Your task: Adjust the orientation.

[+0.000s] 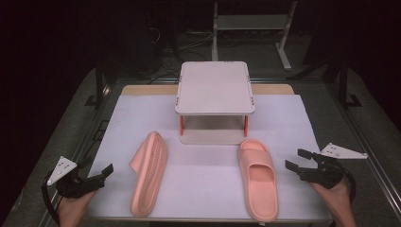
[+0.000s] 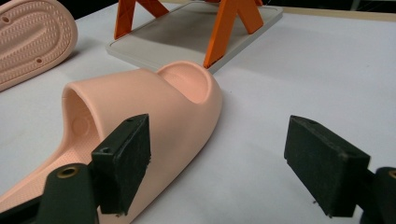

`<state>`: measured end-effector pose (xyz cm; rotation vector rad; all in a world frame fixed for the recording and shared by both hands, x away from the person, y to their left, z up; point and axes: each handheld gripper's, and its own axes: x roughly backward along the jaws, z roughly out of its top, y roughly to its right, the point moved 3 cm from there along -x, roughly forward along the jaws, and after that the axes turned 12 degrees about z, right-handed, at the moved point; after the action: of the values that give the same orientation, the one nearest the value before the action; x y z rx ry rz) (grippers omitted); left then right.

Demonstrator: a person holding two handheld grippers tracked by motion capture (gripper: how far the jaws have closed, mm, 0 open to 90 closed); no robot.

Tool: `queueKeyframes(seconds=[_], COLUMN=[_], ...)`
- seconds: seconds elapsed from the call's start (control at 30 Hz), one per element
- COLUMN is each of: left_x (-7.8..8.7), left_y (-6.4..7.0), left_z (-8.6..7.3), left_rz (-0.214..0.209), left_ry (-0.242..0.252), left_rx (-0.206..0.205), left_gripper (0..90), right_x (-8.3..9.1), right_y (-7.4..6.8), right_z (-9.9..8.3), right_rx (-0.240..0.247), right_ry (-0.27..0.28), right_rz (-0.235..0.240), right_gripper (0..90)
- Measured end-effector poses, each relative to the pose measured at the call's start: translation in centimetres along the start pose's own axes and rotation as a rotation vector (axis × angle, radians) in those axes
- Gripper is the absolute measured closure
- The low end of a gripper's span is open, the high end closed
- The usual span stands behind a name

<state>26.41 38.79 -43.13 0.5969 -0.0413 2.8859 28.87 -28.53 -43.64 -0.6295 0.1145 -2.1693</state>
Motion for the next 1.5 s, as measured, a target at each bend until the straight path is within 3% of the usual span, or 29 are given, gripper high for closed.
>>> queueKeyframes(seconds=[0.17,0.37,0.67,0.8,0.87,1.13,1.3,1.5], left_x=[-0.1,0.3,0.4,0.0,-0.4,-1.1,-2.4,-3.2], left_y=[0.5,0.9,2.2,2.8,3.4,4.3,5.4,5.8], left_z=[-0.3,-0.4,-1.0,-1.1,-1.4,-1.1,-0.9,-0.8], left_rz=[-0.019,-0.058,-0.095,-0.114,-0.128,-0.161,-0.17,-0.176], left_ry=[-0.013,-0.015,-0.042,-0.07,-0.11,-0.109,-0.142,-0.153], left_rx=[-0.029,-0.021,-0.033,-0.061,-0.099,-0.125,-0.15,-0.155], left_gripper=[7.3,7.6,7.6,7.6,7.6,13.6,17.3,22.1], right_x=[-0.1,0.1,0.6,0.6,0.5,0.7,1.1,1.4], right_y=[-0.2,-1.1,-0.9,-0.8,-0.9,-1.8,-2.6,-3.4], right_z=[-0.2,-0.2,-0.2,-0.1,-0.2,-0.4,-0.8,-1.1], right_rx=[-0.001,0.014,0.006,0.007,0.005,0.012,0.013,0.017], right_ry=[-0.013,-0.004,0.022,0.029,0.023,0.027,0.028,0.028], right_rz=[0.003,0.008,0.008,0.013,0.016,0.022,0.023,0.026], right_gripper=[21.7,21.7,21.6,21.6,21.6,21.6,21.7,21.6])
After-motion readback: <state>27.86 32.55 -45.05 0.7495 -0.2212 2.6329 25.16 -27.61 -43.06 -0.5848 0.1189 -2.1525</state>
